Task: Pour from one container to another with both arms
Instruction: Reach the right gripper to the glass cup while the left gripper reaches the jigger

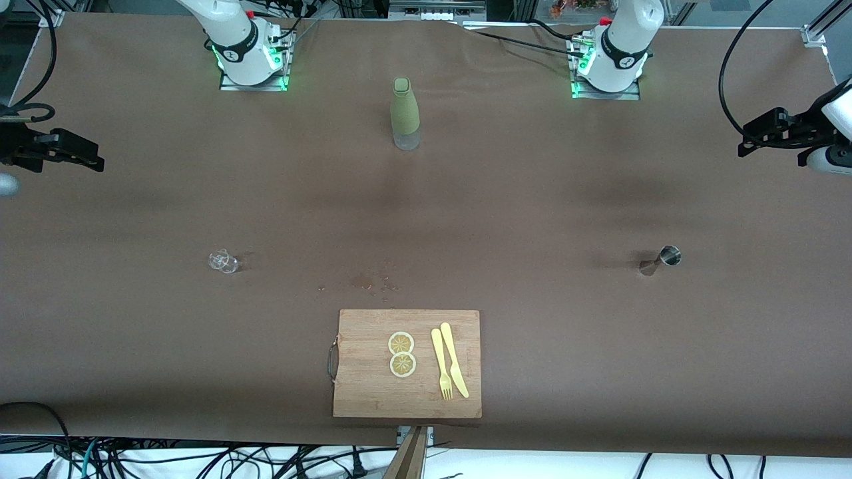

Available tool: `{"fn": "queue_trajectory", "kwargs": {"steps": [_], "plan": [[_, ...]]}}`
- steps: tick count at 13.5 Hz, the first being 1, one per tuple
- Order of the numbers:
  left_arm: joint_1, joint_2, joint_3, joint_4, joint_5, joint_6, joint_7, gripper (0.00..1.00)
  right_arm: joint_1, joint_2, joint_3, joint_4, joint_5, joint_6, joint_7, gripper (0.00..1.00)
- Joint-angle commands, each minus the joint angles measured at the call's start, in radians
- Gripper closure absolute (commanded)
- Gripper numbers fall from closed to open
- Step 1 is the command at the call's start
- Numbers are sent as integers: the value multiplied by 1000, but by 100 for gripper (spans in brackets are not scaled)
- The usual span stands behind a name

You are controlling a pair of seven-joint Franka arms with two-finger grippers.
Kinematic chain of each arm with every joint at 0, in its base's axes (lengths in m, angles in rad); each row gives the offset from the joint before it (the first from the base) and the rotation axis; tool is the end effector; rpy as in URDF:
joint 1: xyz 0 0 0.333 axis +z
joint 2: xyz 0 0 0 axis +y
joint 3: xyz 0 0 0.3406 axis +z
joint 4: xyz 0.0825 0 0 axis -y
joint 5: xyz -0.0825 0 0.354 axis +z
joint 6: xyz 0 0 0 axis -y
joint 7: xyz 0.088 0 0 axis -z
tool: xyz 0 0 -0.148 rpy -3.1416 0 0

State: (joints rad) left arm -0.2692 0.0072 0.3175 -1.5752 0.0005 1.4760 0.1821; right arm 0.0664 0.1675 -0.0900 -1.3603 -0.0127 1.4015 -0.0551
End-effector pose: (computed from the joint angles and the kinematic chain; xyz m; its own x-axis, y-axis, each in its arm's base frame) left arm 0.5110 0.0242 0.5951 0.9855 -0.1334 -0.1046 -0.1324 -0.9911 0.0165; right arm 0.5566 -0.0106 0.5952 0.9915 0.0289 -0.1266 0.0318 -0.9993 0.0207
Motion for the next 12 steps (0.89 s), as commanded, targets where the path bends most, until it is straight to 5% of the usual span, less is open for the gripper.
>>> {"fn": "queue_trajectory", "kwargs": {"steps": [1,8,12], "plan": [[5,-16,-3,-5,6,-8,-10,0,-11,23,3,-10,-15,14,11,0],[-2,-7,-8,-2,9,-13,-15,0,-43,58,1,-10,-15,16,-1,0],[8,-7,-5,-54,12,59,-12,0,-63,92,1,-45,-9,98,-263,0]]}}
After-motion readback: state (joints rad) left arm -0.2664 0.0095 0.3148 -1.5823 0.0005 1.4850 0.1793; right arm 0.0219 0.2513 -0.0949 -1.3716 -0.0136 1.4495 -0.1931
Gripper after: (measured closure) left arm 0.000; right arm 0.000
